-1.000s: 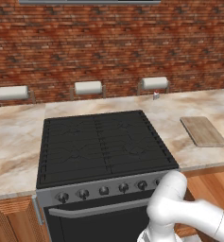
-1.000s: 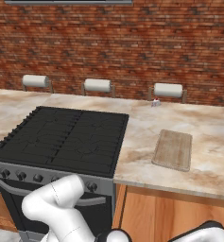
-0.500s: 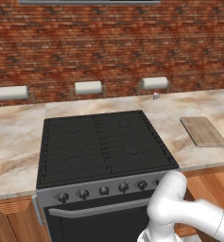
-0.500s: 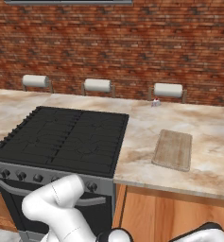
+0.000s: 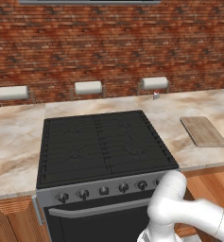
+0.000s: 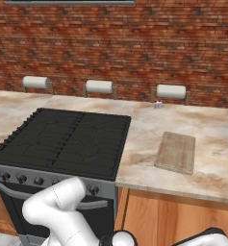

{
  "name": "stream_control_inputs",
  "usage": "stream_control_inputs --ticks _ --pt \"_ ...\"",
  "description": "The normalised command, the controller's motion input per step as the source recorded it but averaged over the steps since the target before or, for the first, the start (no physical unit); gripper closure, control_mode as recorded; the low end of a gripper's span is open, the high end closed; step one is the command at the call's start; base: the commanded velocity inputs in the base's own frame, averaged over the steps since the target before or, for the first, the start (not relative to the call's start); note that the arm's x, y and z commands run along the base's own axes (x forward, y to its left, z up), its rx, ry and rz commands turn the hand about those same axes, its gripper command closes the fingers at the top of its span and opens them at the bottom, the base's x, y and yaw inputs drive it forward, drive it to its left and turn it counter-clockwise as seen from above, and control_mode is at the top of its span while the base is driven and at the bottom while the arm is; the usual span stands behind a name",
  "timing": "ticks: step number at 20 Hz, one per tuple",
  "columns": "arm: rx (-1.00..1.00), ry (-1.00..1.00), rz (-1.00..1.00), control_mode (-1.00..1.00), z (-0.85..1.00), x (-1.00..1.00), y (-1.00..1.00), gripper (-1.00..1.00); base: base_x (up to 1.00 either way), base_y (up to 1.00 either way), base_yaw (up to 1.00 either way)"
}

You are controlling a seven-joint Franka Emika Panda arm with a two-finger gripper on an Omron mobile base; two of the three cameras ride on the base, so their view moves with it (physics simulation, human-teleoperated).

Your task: Open the drawer on the right and place the cutting tools on the cutting board.

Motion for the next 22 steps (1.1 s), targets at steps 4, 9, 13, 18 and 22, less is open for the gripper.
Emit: stream_control_inputs --ticks 4,9,13,18,22 --pt "0.00 0.02 0.00 -1.00 -0.32 0.00 0.00 -1.00 0.00 0.00 0.00" --pt "0.00 0.00 0.00 -1.00 -0.30 0.00 0.00 1.00 0.00 0.00 0.00" --pt "0.00 0.00 0.00 -1.00 -0.18 -0.01 0.00 1.00 0.00 0.00 0.00" --pt "0.00 0.00 0.00 -1.00 0.02 -0.21 0.04 1.00 0.00 0.00 0.00" --pt "0.00 -0.08 0.00 -1.00 0.81 -0.34 0.29 1.00 0.00 0.00 0.00"
